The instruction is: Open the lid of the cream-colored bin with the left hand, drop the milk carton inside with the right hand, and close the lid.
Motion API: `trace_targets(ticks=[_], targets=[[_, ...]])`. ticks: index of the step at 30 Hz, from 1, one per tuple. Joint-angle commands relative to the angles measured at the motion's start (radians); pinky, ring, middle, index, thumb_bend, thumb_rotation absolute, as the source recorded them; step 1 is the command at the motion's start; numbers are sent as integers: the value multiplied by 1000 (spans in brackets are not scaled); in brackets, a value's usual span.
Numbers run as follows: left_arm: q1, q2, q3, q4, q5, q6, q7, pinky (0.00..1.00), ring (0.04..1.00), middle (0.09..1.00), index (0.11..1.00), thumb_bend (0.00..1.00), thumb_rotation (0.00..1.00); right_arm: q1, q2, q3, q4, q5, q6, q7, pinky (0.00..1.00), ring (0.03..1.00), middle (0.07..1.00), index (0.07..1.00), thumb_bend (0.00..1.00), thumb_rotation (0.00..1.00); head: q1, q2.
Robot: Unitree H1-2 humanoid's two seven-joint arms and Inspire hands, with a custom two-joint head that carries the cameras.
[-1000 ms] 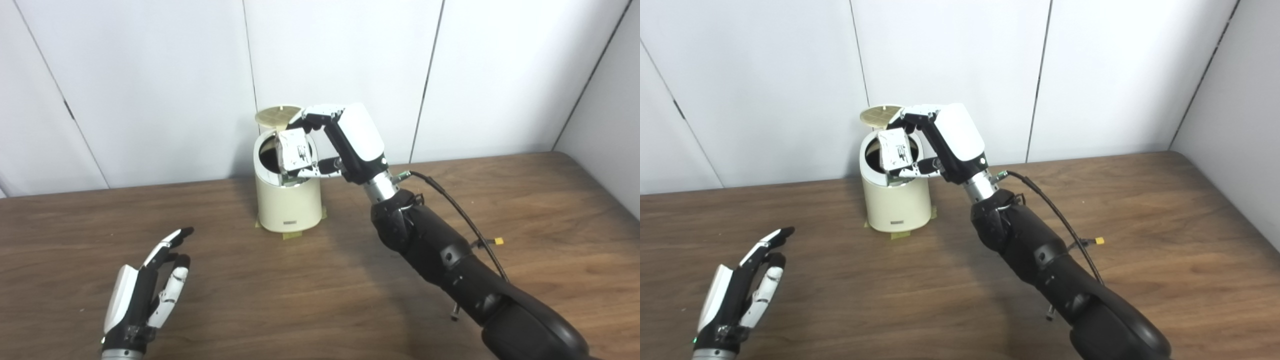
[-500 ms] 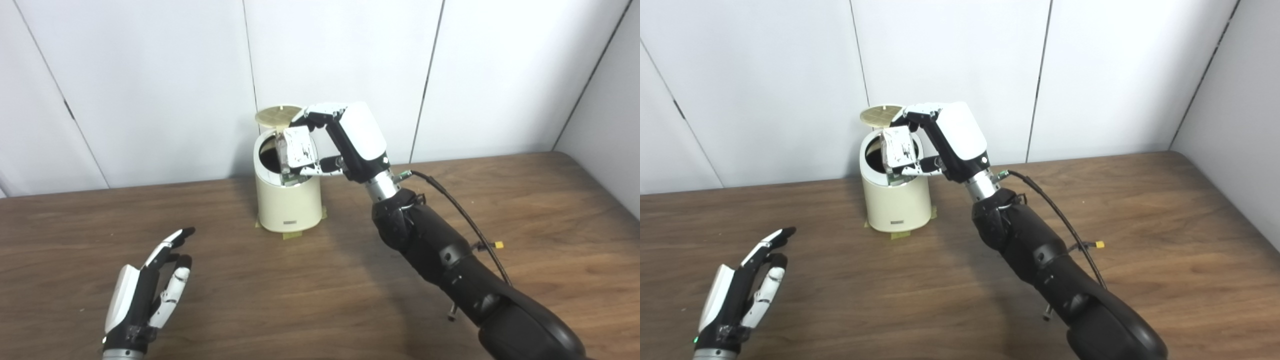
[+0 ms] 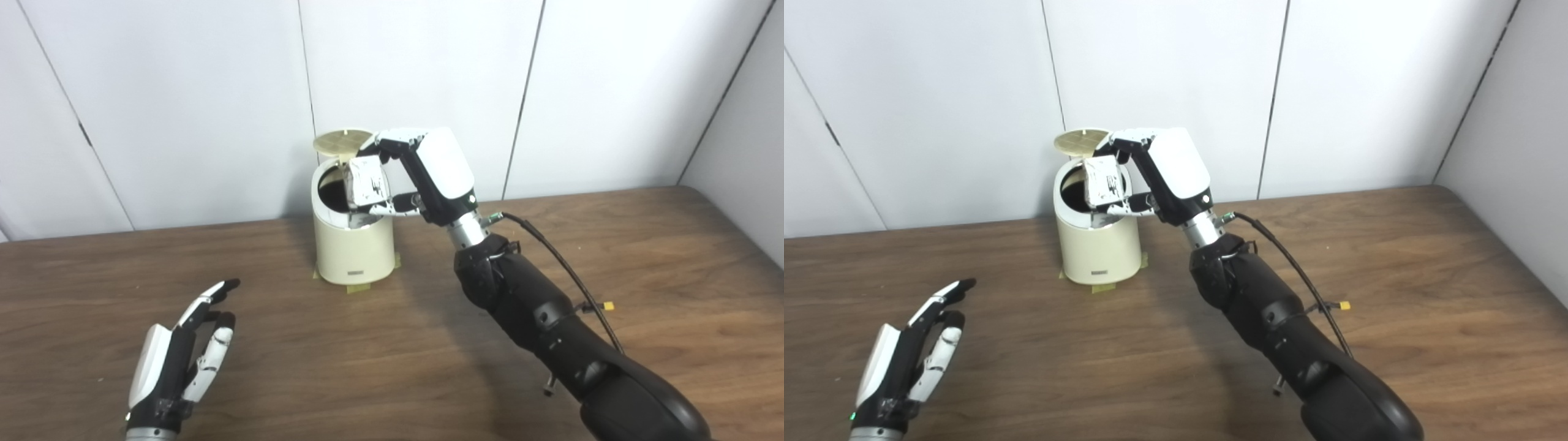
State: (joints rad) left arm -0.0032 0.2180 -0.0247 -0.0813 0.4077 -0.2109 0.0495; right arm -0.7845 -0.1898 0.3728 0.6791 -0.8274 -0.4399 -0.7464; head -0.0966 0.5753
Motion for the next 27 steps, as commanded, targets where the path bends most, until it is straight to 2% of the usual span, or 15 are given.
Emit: trace_targets(ticks=[1, 11, 17, 18, 19, 20, 21, 24, 27], targets=[[9, -20, -12, 5, 6, -31, 25, 783, 865, 879, 857, 375, 1000, -49, -1, -26, -35, 10, -8, -34, 363, 432, 462, 500, 519, 0, -1, 1], [8, -18, -13, 5, 8, -31, 24, 789, 868, 882, 861, 380, 1000, -50, -6, -18, -26, 21, -28, -22, 396, 448, 478, 485, 520, 0, -1, 1], [7, -18, -13, 7, 12, -31, 26, 785, 864, 880, 860, 376, 999, -46, -5, -13, -31, -2, -7, 2, 437, 492, 486, 486, 528, 0, -1, 2], [7, -18, -13, 7, 14, -31, 26, 787, 865, 881, 860, 383, 999, -43, -5, -13, -35, -2, -1, 16, 464, 534, 550, 490, 525, 81, -1, 2], [7, -18, -13, 7, 15, -31, 27, 785, 864, 880, 859, 381, 999, -42, -5, -13, -37, -1, 3, 26, 509, 600, 625, 598, 747, 107, -1, 2], [7, -18, -13, 7, 16, -32, 27, 784, 863, 880, 859, 381, 1000, -39, -5, -14, -41, 1, 8, 41, 533, 634, 663, 654, 861, 121, -1, 2], [7, -19, -13, 7, 16, -31, 28, 782, 863, 878, 858, 382, 999, -38, -7, -13, -42, 0, 8, 51, 606, 716, 751, 758, 953, 153, -1, 2], [6, -19, -13, 8, 17, -32, 28, 784, 863, 878, 856, 379, 999, -34, -10, -10, -50, -7, 14, 70, 827, 894, 929, 925, 996, 196, -1, 2], [6, -19, -14, 10, 19, -34, 28, 780, 859, 877, 856, 382, 1000, -30, -9, -15, -63, -9, 24, 84, 878, 926, 959, 953, 995, 199, -3, 1]])
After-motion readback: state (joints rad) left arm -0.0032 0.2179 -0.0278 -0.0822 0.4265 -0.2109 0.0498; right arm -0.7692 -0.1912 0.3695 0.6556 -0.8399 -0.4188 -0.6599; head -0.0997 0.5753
